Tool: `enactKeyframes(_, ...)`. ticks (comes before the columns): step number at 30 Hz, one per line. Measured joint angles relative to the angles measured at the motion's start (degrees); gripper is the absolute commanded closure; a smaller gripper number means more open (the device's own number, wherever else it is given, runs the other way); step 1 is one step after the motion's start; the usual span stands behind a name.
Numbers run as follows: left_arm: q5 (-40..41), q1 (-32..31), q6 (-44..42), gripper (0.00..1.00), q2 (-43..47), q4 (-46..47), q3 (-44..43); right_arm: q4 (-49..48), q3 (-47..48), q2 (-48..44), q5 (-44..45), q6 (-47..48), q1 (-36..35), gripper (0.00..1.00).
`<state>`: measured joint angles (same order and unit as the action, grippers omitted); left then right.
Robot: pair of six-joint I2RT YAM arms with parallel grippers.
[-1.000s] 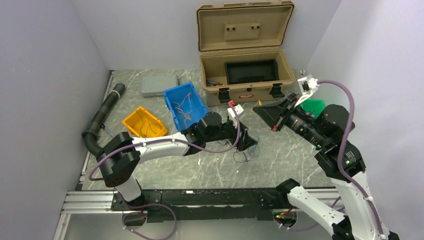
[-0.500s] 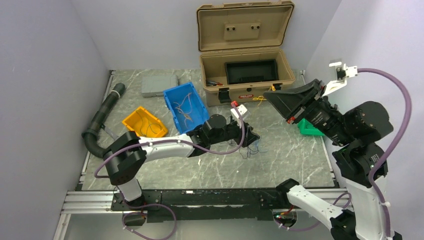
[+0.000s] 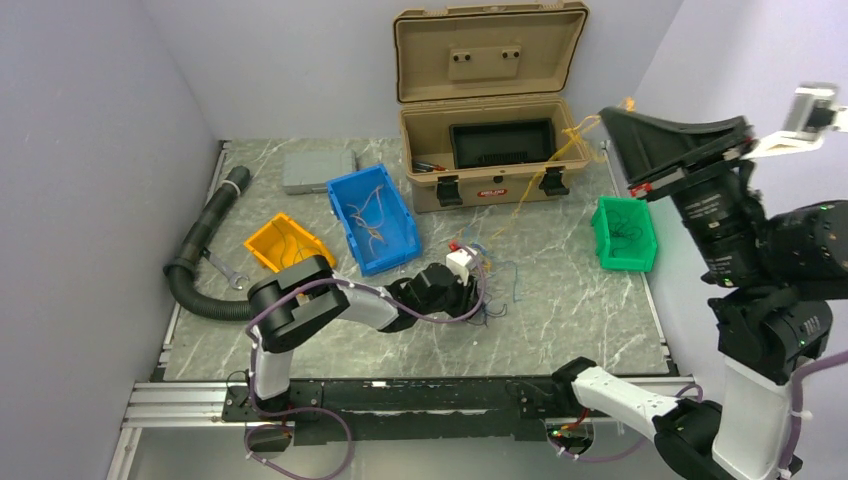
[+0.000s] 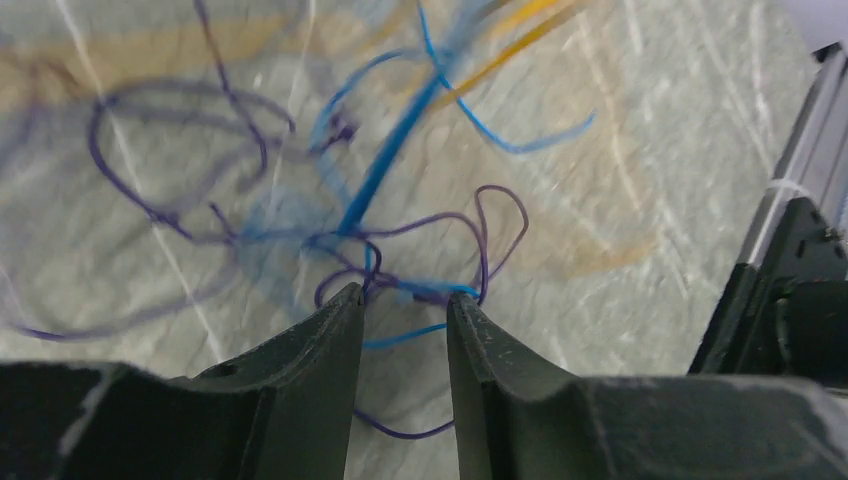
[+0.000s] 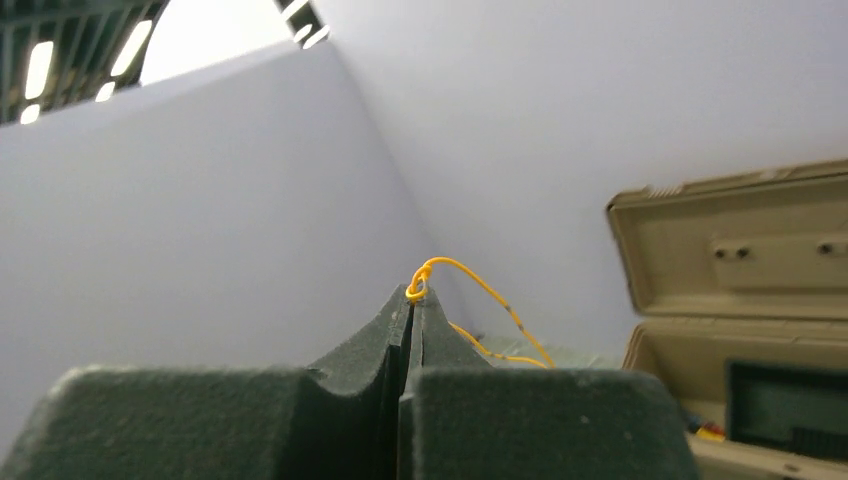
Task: Untangle the cables
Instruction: Untie the cable.
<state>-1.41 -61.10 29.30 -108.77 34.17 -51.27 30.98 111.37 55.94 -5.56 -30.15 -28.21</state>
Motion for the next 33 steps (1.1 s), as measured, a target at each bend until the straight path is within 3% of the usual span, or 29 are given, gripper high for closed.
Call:
enactKeyframes(4,0.20,-0.02,2.43,0.58,-1.70,2.34,2.58,-0.85,3.15,0.33,6.40,2.32,0.00,1.00)
enactKeyframes(11,0.31,-0.02,4.52,0.51,-1.11,9.44,7.17,-4.17,-0.02,-1.14,13.44,6.23,0.00,1.00)
enactKeyframes(15,0.42,0.00,4.35,0.43,2.91,9.18,10.54,-5.42,-0.70,-0.92,15.80,8.22,0.00,1.00)
enactKeyframes(19,1.44,-0.02,1.33,0.28,12.63,3.15,11.02,-7.06,-2.89,-1.07,17.11,9.25,0.00,1.00)
enactKeyframes(26,2.82,0.00,-7.93,0.19,24.76,-9.68,-0.70,-8.41,-6.29,-0.68,16.11,8.96,0.00,1.00)
enactKeyframes(33,1.60,0.00,-15.19,0.13,16.85,-16.81,-17.62,-9.49,-6.99,-0.57,14.38,8.46,0.00,1.00)
